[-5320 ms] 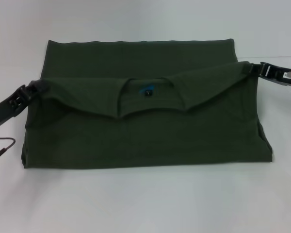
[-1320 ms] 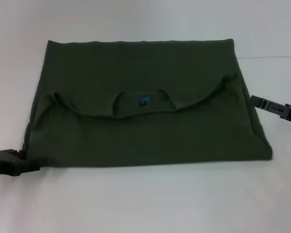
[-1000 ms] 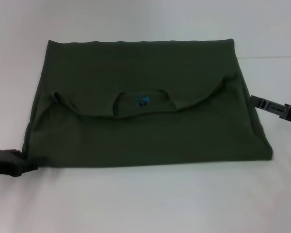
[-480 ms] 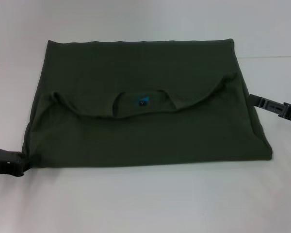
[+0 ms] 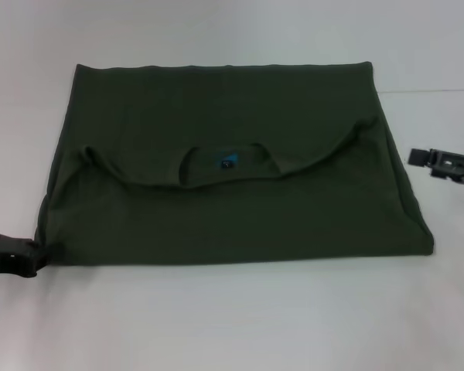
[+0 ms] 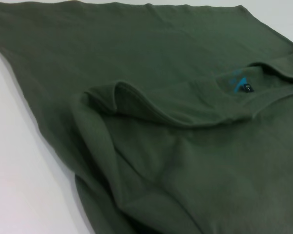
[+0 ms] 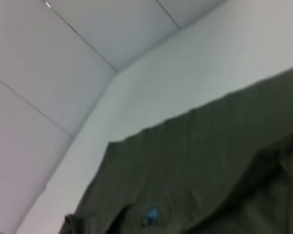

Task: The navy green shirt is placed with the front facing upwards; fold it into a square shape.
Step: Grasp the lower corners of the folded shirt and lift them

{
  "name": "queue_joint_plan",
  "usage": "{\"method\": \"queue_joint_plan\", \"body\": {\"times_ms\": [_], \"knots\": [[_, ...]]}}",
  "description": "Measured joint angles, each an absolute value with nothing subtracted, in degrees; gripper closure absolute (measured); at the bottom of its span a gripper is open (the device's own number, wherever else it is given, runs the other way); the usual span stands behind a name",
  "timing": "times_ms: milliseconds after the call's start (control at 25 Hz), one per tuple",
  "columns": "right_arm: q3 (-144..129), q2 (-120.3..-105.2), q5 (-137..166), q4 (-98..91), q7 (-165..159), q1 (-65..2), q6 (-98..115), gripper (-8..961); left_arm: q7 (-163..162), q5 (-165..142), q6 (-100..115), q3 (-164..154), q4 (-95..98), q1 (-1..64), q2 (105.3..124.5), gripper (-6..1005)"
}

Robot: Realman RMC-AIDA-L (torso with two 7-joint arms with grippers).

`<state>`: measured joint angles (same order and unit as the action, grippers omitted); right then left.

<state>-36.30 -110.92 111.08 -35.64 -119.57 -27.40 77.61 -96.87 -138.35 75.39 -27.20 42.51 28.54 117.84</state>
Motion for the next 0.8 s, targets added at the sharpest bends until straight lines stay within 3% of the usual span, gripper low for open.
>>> {"method": "queue_joint_plan", "body": {"times_ms": [200,360,800], "knots": [[-39.66,-106.45,127.09,-44.30,-143.43,-31.11,82.80,12,-97.31,-138.34,76.06,-26.96,42.68,28.83,117.53,947],[-39.50,-104.31,140.91,-44.72,-153.46,-36.56,86.57,12,-97.31,-138.24,76.18,-26.87,42.72,29.06,117.48,947],[-41.18,-106.81,151.24,-40.67,-155.58,-43.07,83.97,11,-97.30,-137.81,76.46,-26.89,42.46,29.71,117.31,948]]}}
